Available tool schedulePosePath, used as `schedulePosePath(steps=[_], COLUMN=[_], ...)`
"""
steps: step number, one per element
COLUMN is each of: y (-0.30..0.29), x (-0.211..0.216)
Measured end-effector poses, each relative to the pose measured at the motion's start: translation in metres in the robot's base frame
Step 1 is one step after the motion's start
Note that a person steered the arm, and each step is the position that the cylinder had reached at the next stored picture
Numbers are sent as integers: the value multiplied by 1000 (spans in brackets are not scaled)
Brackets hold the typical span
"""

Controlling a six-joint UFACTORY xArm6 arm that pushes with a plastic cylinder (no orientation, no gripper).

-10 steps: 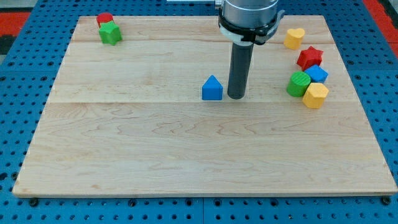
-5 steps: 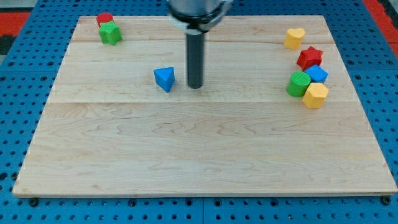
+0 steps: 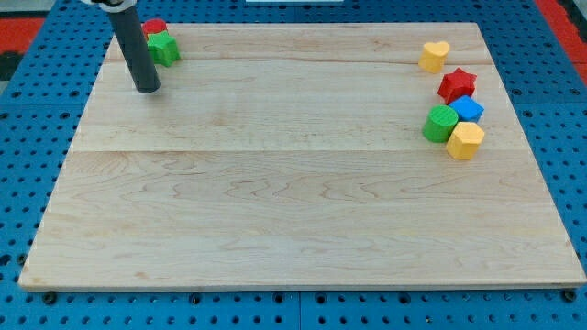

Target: Move the blue triangle to the top left

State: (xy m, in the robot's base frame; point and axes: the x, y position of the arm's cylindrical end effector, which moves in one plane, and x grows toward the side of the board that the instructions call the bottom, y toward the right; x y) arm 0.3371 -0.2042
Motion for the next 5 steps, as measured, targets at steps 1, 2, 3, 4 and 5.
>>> schedulePosePath(steps=[1, 2, 3, 4, 5], y=[-22, -28, -24, -26, -34], x=[-15, -45, -57, -58, -66])
